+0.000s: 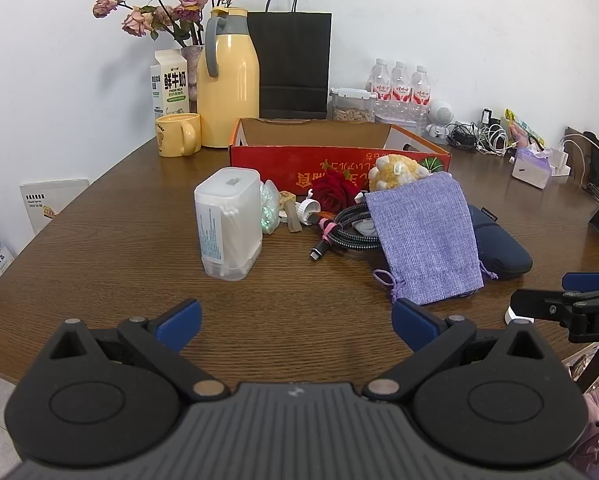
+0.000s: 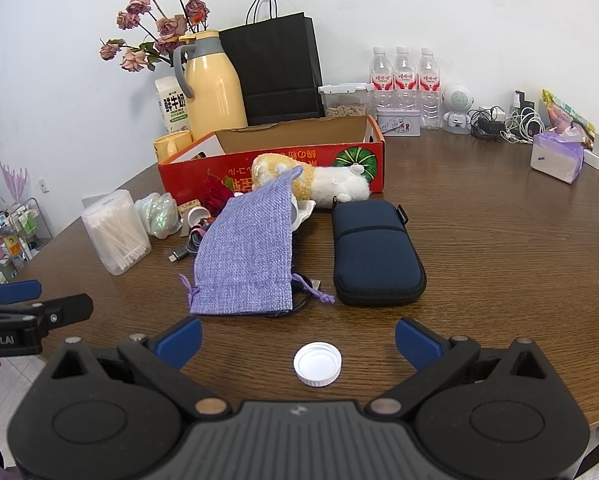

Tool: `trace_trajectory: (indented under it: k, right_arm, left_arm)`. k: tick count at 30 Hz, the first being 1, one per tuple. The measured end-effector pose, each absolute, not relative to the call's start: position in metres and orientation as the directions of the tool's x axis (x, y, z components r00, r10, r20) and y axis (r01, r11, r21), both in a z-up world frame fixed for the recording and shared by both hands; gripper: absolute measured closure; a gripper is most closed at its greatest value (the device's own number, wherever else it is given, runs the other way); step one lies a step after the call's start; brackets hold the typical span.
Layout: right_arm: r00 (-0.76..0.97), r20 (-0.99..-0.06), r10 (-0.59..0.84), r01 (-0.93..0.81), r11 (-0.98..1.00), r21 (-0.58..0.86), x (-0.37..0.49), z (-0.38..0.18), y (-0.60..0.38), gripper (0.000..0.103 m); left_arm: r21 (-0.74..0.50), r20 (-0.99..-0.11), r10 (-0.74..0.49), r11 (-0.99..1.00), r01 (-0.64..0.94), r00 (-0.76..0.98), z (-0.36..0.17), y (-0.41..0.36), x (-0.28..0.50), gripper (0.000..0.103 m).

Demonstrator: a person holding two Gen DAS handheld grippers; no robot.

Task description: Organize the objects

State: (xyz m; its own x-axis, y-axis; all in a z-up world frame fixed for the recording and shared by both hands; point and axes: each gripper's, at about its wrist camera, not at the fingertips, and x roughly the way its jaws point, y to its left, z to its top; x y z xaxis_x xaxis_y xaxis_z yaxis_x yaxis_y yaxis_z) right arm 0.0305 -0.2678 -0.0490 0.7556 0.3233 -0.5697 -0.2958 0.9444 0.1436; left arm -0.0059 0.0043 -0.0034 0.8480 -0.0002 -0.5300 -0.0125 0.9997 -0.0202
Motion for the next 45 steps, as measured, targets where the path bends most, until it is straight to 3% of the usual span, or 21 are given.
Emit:
trace_trajectory:
  k: [45]
  right_arm:
    - [0.755, -0.570, 0.325, -0.297, 0.944, 0.144, 0.0298, -0.0490, -0.2682, 0.000]
  left_arm:
    - [-0.029, -0.530, -0.006, 1.000, -0.011, 0.848, -0.0013, 0.0071, -0.0069, 0.000]
